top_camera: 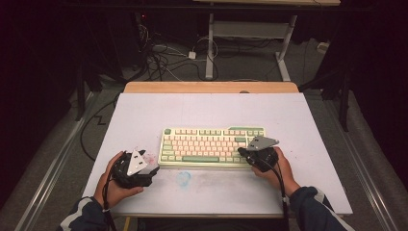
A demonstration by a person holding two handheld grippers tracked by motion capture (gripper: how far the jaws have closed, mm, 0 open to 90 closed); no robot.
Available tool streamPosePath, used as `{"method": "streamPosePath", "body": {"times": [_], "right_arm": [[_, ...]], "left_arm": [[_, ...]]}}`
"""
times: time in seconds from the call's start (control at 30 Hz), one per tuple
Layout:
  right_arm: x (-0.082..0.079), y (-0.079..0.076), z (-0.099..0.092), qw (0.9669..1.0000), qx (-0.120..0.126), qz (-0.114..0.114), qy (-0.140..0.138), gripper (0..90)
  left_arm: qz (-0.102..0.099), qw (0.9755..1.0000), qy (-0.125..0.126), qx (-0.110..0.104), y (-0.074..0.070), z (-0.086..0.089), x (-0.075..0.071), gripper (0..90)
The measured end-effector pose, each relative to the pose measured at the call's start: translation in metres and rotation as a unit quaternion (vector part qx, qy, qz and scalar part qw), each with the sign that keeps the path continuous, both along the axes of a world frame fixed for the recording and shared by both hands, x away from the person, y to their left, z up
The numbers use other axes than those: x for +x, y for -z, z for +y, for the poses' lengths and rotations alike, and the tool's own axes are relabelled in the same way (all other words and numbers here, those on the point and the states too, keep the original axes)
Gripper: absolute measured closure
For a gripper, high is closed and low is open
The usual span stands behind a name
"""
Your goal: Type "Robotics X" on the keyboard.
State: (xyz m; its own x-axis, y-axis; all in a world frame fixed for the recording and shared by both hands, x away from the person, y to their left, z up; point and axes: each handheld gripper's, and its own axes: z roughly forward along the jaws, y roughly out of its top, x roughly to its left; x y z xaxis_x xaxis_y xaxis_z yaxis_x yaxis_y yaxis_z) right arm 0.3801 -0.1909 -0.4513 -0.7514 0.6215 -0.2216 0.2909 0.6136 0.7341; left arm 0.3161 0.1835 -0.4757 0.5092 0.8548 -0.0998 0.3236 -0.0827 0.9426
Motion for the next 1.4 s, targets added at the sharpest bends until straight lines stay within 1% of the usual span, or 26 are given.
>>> {"method": "streamPosePath", "body": {"times": [0.03, 0.1, 0.23, 0.27, 0.3, 0.33, 0.4, 0.43, 0.5, 0.57, 0.6, 0.67, 0.73, 0.9, 0.97, 1.0, 1.1, 1.2, 1.3, 1.37, 1.4], "right_arm": [[0.0, 0.001, 0.0, 1.0, 0.0, 0.001, 0.001, 90.0], [0.0, 0.002, -0.001, 1.0, 0.0, 0.002, 0.001, 90.0], [0.0, 0.005, -0.002, 1.0, -0.003, 0.003, 0.003, 90.0], [-0.001, 0.005, -0.002, 1.0, 0.0, 0.003, 0.003, 90.0], [0.0, 0.005, -0.002, 1.0, 0.0, 0.003, 0.002, 90.0], [0.0, 0.005, -0.003, 1.0, 0.0, 0.003, 0.002, 90.0], [-0.001, 0.006, -0.003, 1.0, 0.002, 0.003, 0.003, 90.0], [-0.001, 0.006, -0.003, 1.0, 0.002, 0.002, 0.003, 90.0], [-0.001, 0.006, -0.003, 1.0, 0.004, 0.002, 0.004, 90.0], [-0.001, 0.006, -0.003, 1.0, 0.004, 0.001, 0.004, 90.0], [-0.001, 0.006, -0.003, 1.0, 0.004, 0.001, 0.004, 90.0], [-0.001, 0.007, -0.003, 1.0, 0.004, 0.0, 0.004, 90.0], [-0.001, 0.007, -0.003, 1.0, 0.004, 0.0, 0.004, 90.0], [-0.001, 0.007, -0.003, 1.0, 0.002, -0.001, 0.003, 90.0], [-0.001, 0.007, -0.003, 1.0, 0.002, -0.002, 0.002, 90.0], [-0.001, 0.007, -0.002, 1.0, 0.001, -0.002, 0.002, 90.0], [-0.001, 0.007, -0.002, 1.0, 0.0, -0.003, 0.001, 90.0], [-0.002, 0.007, -0.002, 1.0, 0.0, -0.004, 0.002, 90.0], [-0.002, 0.007, -0.002, 1.0, -0.001, -0.005, 0.004, 90.0], [-0.002, 0.007, -0.002, 1.0, -0.002, -0.006, 0.004, 90.0], [-0.002, 0.007, -0.002, 1.0, -0.001, -0.005, 0.004, 90.0]], "left_arm": [[0.001, 1.0, 0.001, -0.004, -0.001, 0.0, 0.0, 24.6], [0.001, 1.0, -0.001, -0.005, -0.001, 0.0, -0.001, 24.8], [0.004, 0.9999, -0.005, -0.008, -0.003, 0.0, -0.001, 33.7], [0.005, 1.0, -0.008, -0.001, -0.003, 0.0, -0.001, 38.3], [0.006, 0.9999, -0.013, 0.0, -0.004, 0.0, 0.001, 44.6], [0.012, 0.9998, -0.011, -0.006, -0.006, 0.0, 0.001, 48.4], [0.022, 0.9995, -0.008, -0.022, -0.01, -0.001, 0.003, 62.6], [0.027, 0.9993, -0.006, -0.025, -0.012, -0.001, 0.005, 68.1], [0.031, 0.9991, 0.005, -0.027, -0.015, -0.004, 0.007, 78.7], [0.036, 0.9988, 0.012, -0.029, -0.017, -0.008, 0.01, 85.6], [0.041, 0.9986, 0.018, -0.029, -0.018, -0.01, 0.012, 87.3], [0.044, 0.9986, 0.022, -0.022, -0.019, -0.014, 0.014, 87.5], [0.051, 0.998, 0.027, -0.027, -0.021, -0.018, 0.018, 87.5], [0.059, 0.9975, 0.034, -0.02, -0.022, -0.028, 0.026, 87.5], [0.062, 0.9972, 0.037, -0.021, -0.023, -0.032, 0.03, 87.4], [0.062, 0.9972, 0.038, -0.018, -0.023, -0.036, 0.033, 87.5], [0.068, 0.9965, 0.044, -0.022, -0.024, -0.044, 0.039, 87.5], [0.07, 0.9962, 0.048, -0.018, -0.024, -0.053, 0.044, 87.4], [0.073, 0.9955, 0.059, -0.014, -0.026, -0.064, 0.049, 87.5], [0.073, 0.9952, 0.066, -0.003, -0.025, -0.071, 0.051, 87.5], [0.075, 0.9945, 0.072, 0.002, -0.024, -0.075, 0.053, 87.4]]}}
